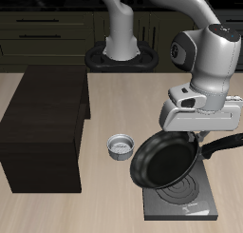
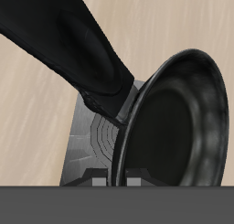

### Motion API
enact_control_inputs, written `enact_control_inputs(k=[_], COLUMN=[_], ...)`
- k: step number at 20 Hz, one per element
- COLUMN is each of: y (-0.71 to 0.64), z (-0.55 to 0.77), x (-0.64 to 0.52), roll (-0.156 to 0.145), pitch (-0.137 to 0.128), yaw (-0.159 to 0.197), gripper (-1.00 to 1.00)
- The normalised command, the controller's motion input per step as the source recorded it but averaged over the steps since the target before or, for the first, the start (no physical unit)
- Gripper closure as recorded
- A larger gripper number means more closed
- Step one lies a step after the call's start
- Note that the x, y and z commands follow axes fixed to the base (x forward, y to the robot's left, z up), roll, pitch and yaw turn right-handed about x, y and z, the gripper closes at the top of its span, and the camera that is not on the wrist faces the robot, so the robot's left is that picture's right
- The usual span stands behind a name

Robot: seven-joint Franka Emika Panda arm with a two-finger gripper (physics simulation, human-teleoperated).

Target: Place the frypan on the stove

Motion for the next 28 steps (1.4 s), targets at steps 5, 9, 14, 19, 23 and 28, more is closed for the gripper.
enact_control_inputs(k=[5, 9, 14, 19, 23, 28], y=[-0.03, -0.02, 0.04, -0.05, -0.04, -0.05], z=[0.00, -0.10, -0.06, -0.13, -0.17, -0.24], x=[0.14, 0.06, 0.05, 0.08, 0.11, 0.11], roll=[-0.008, -0.018, 0.021, -0.002, -0.017, -0.013], pitch=[-0.022, 0.049, 0.009, 0.010, 0.012, 0.031], yaw=[0.011, -0.054, 0.000, 0.006, 0.010, -0.001], gripper=[1.00, 1.00, 1.00, 1.00, 1.00, 1.00])
